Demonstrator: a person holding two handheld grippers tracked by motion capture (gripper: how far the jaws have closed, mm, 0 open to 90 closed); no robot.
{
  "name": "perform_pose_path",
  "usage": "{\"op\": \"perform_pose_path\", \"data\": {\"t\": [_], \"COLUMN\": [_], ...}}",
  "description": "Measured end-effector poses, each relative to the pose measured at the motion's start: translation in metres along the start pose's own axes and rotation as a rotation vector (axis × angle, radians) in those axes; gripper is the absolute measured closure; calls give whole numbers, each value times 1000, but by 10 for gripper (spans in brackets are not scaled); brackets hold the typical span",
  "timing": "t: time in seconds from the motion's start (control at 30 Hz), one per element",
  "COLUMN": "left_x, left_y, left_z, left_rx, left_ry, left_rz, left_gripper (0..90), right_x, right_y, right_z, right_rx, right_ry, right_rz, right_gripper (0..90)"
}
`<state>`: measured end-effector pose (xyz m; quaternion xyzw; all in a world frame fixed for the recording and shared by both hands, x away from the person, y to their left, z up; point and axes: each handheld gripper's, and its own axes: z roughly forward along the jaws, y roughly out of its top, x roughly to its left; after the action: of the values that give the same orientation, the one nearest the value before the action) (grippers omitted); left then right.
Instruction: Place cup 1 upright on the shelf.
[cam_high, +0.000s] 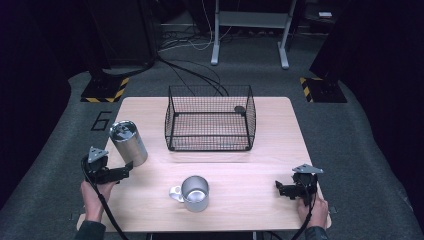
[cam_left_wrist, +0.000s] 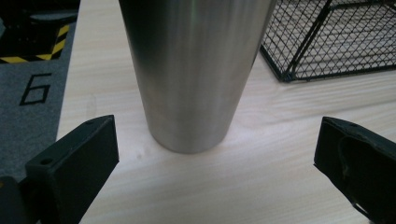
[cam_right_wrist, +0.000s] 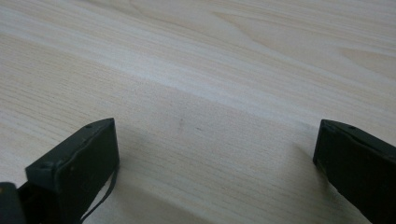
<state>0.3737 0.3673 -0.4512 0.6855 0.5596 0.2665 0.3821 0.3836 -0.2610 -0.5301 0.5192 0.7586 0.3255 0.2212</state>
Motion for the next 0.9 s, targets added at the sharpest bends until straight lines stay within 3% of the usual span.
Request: {"op": "perform_pose_path", "data": {"t": [0.4, 0.9], "left_x": [3, 6], "left_y": [39, 65], "left_z": [0, 14], "left_rx": [-33, -47], "left_ry": [-8, -11], "left_rz": [32, 53], "left_gripper": [0, 0], "right_x": [0, 0], "right_y": [0, 0], "right_z": [0, 0], "right_rx": [1, 1], "right_ry": [-1, -2], "right_rz": [0, -1], "right_gripper": [0, 0]}}
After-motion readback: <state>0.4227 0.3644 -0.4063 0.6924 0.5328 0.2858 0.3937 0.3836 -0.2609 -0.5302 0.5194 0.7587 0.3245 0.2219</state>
